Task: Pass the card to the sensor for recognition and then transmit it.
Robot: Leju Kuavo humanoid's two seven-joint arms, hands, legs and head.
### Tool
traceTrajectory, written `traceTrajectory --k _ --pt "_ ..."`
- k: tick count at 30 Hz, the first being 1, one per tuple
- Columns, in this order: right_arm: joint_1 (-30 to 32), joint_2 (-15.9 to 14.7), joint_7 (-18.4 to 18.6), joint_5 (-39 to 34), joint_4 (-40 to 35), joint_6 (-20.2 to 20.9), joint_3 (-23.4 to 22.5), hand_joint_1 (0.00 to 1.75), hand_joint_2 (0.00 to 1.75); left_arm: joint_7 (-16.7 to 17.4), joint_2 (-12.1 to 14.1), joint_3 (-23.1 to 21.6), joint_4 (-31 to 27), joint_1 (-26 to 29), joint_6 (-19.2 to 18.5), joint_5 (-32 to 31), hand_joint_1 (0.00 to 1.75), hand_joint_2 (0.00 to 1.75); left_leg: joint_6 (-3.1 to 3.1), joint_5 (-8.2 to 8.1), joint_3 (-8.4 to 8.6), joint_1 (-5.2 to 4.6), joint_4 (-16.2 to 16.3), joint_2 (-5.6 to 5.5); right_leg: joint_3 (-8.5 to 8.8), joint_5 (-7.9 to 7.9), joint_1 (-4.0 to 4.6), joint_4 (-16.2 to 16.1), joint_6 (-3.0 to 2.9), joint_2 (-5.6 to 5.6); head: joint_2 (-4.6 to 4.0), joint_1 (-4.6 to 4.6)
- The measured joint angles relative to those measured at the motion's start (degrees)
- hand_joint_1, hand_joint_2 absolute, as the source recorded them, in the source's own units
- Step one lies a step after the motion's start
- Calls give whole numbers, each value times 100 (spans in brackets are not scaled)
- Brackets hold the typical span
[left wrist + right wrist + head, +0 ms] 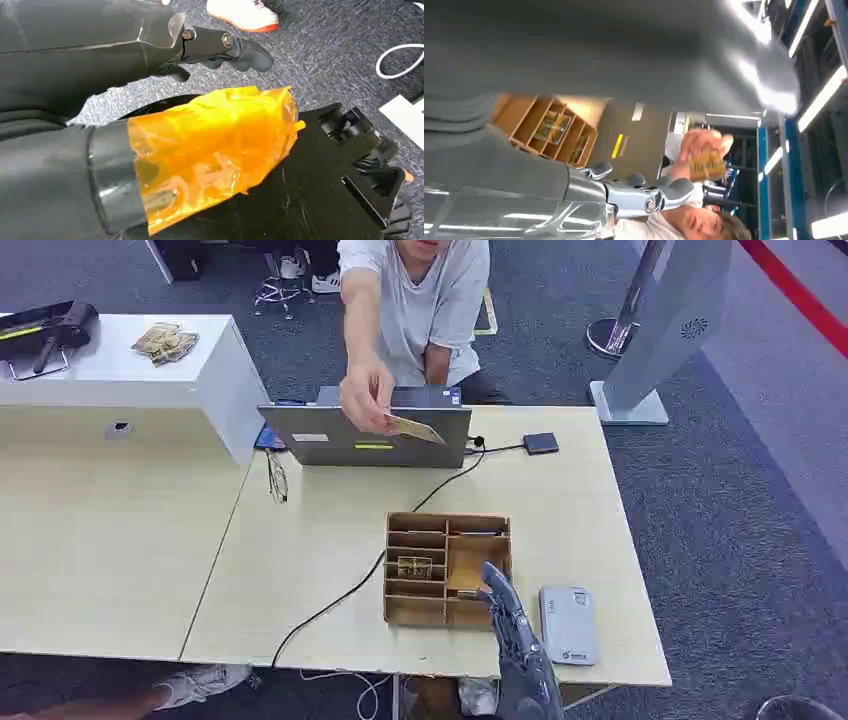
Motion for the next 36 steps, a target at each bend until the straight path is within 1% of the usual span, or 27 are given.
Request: traceTrajectory --k 7,9,11,14,19,25,28,32,36 --pt "-5 46 110 298 -7 -160 -26 0 175 0 0 0 0 0 -4 -28 0 0 0 0 0 0 0 0 0 0 0 0 0 0 0 -2" --pt "-9 57 250 570 -33 -329 -50 0 175 0 0 0 0 -1 -7 -42 0 0 0 0 0 0 0 0 0 0 0 0 0 0 0 -2" --pt "-36 61 426 1002 -79 -513 -90 0 175 -6 0 0 0 0 -11 -57 0 0 0 0 0 0 0 1 0 0 0 0 0 1 0 -2" --pt "-87 48 713 1636 -162 -597 -140 0 175 -96 7 0 0 0 -50 -79 0 0 0 0 0 0 0 1 0 0 0 0 0 0 0 -2" --pt "-177 4 1065 2609 -234 -553 -289 0 175 -94 9 0 0 -1 -133 -146 0 0 0 0 -1 0 0 0 0 0 0 0 0 0 0 -2" --pt "-527 -55 1484 3586 -208 -379 -457 0 175 -92 9 0 0 -8 -201 -299 0 0 0 0 -1 0 0 1 1 2 0 0 2 1 0 -2" --pt "-770 -63 1698 3916 -157 -335 -503 0 175 -92 9 0 0 -10 -234 -404 0 0 1 2 -1 0 1 1 1 2 0 0 2 0 0 -2" --pt "-1160 -63 2112 4486 -2 -293 -525 0 175 -70 4 0 0 -19 -302 -525 0 0 2 3 0 0 2 1 1 4 -1 1 3 1 0 -2" --pt "-1402 -63 2247 4654 138 -287 -562 0 175 -11 -4 0 0 -25 -313 -562 0 0 3 2 0 0 2 0 1 4 -1 0 3 1 0 -2"
